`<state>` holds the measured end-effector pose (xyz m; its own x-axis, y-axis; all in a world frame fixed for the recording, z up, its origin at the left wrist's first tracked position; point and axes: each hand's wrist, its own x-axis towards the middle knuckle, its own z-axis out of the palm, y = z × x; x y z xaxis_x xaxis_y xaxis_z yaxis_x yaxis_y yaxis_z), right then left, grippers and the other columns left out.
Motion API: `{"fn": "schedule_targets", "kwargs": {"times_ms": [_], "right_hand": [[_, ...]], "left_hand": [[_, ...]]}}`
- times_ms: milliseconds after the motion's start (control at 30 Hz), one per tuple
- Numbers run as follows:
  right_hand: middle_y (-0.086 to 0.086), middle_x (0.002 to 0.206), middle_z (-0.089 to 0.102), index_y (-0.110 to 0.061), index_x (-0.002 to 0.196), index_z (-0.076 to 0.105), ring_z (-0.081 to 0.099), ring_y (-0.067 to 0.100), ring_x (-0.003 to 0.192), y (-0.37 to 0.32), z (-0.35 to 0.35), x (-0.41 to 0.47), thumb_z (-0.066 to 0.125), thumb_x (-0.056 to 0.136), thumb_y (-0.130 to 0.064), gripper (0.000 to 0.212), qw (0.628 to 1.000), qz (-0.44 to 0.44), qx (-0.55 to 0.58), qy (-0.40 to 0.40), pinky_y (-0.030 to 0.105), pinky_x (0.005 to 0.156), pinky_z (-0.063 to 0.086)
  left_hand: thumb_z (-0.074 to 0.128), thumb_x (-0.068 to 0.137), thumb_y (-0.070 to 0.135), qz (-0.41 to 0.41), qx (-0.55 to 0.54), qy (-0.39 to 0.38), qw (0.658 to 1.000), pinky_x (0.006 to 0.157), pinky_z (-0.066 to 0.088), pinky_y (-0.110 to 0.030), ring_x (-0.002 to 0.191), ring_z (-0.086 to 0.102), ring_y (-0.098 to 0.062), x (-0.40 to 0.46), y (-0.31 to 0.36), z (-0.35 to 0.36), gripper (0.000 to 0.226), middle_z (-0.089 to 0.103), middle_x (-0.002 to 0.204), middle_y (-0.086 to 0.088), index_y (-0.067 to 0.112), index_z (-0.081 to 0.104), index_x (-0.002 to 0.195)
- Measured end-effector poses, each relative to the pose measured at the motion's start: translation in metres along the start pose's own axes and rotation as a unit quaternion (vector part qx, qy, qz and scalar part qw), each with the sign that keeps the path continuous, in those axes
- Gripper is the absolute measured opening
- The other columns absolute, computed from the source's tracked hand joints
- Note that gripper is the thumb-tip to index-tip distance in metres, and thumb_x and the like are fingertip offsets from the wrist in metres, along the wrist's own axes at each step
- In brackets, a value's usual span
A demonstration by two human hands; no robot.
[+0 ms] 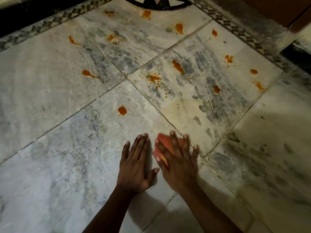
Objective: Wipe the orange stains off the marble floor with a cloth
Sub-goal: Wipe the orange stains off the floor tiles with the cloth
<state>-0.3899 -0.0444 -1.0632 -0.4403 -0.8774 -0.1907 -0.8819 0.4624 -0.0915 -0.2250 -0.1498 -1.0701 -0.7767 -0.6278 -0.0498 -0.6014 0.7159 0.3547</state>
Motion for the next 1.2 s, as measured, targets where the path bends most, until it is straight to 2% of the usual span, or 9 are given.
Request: {"fn": "schedule_targets", "kwargs": {"times_ms": [100,233,333,467,567,733,833,967,1200], "right_hand": [[-0.003,0.179,-0.007,-0.059,0.162,0.007,-0.003,0.044,0.163,0.042,0.004,-0.024,0.015,0.1,-0.074,0.064,0.998,0.058,-0.005,-0.01,0.077,0.122,0.008],[0.0,0.179,-0.005,-0.054,0.164,0.008,-0.011,0.048,0.161,0.058,0.001,0.05,0.007,0.098,-0.076,0.07,0.967,0.234,0.09,0.048,0.078,0.122,0.008],[0.002,0.179,-0.006,-0.049,0.165,0.013,-0.011,0.05,0.16,0.021,-0.002,0.085,0.015,0.098,-0.069,0.07,0.985,0.153,0.077,0.034,0.076,0.123,0.003],[-0.009,0.178,-0.012,-0.059,0.162,0.006,-0.012,0.04,0.163,-0.014,0.003,0.019,0.026,0.104,-0.067,0.062,0.999,-0.033,0.037,0.019,0.073,0.124,0.005],[-0.011,0.179,-0.002,-0.063,0.16,0.012,0.002,0.036,0.164,0.002,0.008,-0.029,0.033,0.103,-0.069,0.061,0.999,-0.02,0.022,0.033,0.075,0.122,0.013],[0.003,0.179,0.011,-0.051,0.162,0.026,0.004,0.048,0.162,-0.005,0.012,0.065,0.031,0.1,-0.067,0.064,0.98,0.161,0.082,0.087,0.072,0.125,0.011],[0.005,0.179,0.008,-0.048,0.163,0.028,0.003,0.05,0.161,-0.048,0.003,0.102,0.034,0.099,-0.06,0.065,0.993,0.062,0.07,0.076,0.068,0.126,0.014],[-0.006,0.179,-0.005,-0.056,0.163,0.012,-0.004,0.037,0.164,-0.054,0.005,0.038,0.03,0.107,-0.062,0.059,0.994,-0.094,0.034,0.038,0.062,0.127,0.017],[0.011,0.177,0.016,-0.046,0.164,0.027,0.011,0.054,0.158,-0.056,0.003,0.132,0.028,0.101,-0.065,0.066,0.979,0.164,0.085,0.089,0.068,0.123,0.021]], "left_hand": [[0.039,0.095,0.07,0.008,-0.012,0.003,1.0,0.131,0.019,-0.06,0.167,0.01,-0.027,-0.001,-0.004,0.002,0.098,0.014,0.179,-0.01,0.005,0.025,0.167],[0.039,0.1,0.064,0.034,0.0,0.015,0.999,0.132,0.02,-0.054,0.166,0.013,-0.025,-0.005,-0.017,0.0,0.089,0.015,0.179,-0.008,0.008,0.024,0.168],[0.041,0.104,0.054,0.045,0.026,0.041,0.998,0.129,0.027,-0.053,0.164,0.022,-0.024,-0.005,-0.037,-0.005,0.077,0.023,0.177,-0.008,0.009,0.033,0.166],[0.039,0.105,0.054,-0.022,0.049,0.066,0.996,0.126,0.032,-0.053,0.161,0.03,-0.029,-0.009,-0.081,-0.022,0.074,0.027,0.176,-0.009,0.009,0.038,0.164],[0.033,0.105,0.058,-0.085,0.049,0.068,0.993,0.128,0.025,-0.052,0.163,0.024,-0.028,-0.011,-0.108,-0.037,0.078,0.021,0.178,-0.006,0.011,0.031,0.167],[0.035,0.103,0.057,-0.147,0.027,0.103,0.983,0.128,0.026,-0.054,0.163,0.026,-0.027,-0.008,-0.115,-0.036,0.078,0.025,0.177,-0.007,0.011,0.033,0.166],[0.033,0.103,0.061,-0.162,0.043,0.1,0.981,0.129,0.023,-0.054,0.163,0.026,-0.026,-0.01,-0.116,-0.038,0.08,0.025,0.177,-0.005,0.013,0.033,0.166],[0.032,0.1,0.067,-0.239,0.053,0.1,0.965,0.13,0.021,-0.057,0.164,0.021,-0.025,-0.011,-0.114,-0.041,0.085,0.022,0.178,-0.004,0.014,0.03,0.167],[0.04,0.099,0.063,-0.242,0.047,0.128,0.961,0.13,0.018,-0.055,0.164,0.021,-0.024,-0.013,-0.121,-0.032,0.084,0.025,0.177,-0.004,0.014,0.032,0.167]]}}
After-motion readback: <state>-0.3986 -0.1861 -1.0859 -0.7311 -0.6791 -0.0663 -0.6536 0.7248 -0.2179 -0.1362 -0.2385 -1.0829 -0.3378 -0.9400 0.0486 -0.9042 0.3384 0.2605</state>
